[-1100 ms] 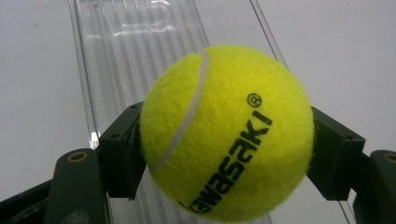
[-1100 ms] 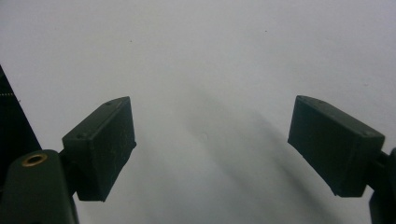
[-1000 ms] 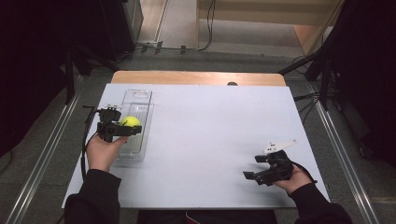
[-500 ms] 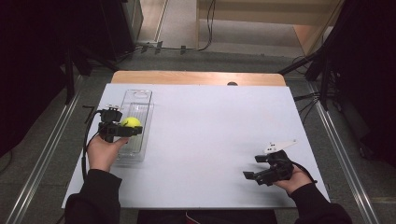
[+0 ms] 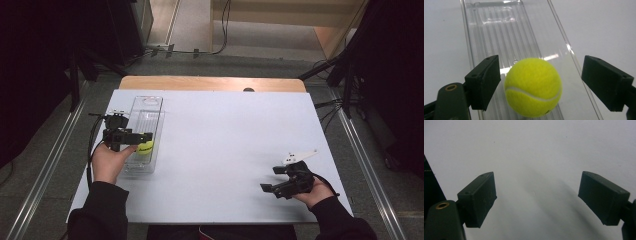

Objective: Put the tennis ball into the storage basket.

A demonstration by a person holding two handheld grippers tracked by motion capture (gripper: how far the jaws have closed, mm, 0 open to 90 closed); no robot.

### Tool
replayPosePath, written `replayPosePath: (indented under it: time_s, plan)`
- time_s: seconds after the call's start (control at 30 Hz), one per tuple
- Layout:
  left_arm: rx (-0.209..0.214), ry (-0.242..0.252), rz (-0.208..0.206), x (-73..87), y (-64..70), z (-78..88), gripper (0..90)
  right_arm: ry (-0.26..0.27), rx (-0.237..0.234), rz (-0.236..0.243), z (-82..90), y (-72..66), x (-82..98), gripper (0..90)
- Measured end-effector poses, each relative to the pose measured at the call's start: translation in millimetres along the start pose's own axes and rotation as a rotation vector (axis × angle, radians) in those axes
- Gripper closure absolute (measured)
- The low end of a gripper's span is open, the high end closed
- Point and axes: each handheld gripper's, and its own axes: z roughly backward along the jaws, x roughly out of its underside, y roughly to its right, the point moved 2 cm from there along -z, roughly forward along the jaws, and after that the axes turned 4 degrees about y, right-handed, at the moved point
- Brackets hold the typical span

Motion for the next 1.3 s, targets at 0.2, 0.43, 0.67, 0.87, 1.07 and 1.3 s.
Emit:
replayPosePath:
  time_s: [0.2,0.43,0.67,0.87,1.07,1.3]
  plan:
    - [0.011,0.012,-0.008,-4.2,5.2,7.5,16.5,0.001,-0.001,0.0,0.1,0.0,0.0,12.9]
    - [0.048,0.024,-0.021,-9.6,13.4,18.4,16.5,0.001,-0.001,-0.003,0.3,-0.1,-0.1,12.9]
    - [0.085,0.026,-0.042,-13.0,24.4,23.6,16.6,0.003,0.0,-0.004,0.3,0.0,-0.1,12.9]
    - [0.12,0.022,-0.059,-14.9,32.3,25.5,16.6,0.003,0.001,-0.003,0.3,0.2,-0.1,12.9]
    - [0.148,0.017,-0.077,-16.0,40.7,26.3,16.6,0.003,0.0,-0.004,0.3,0.0,-0.1,12.9]
    - [0.177,0.008,-0.096,-16.7,50.1,26.2,16.6,0.004,0.0,-0.003,0.4,0.3,-0.1,12.9]
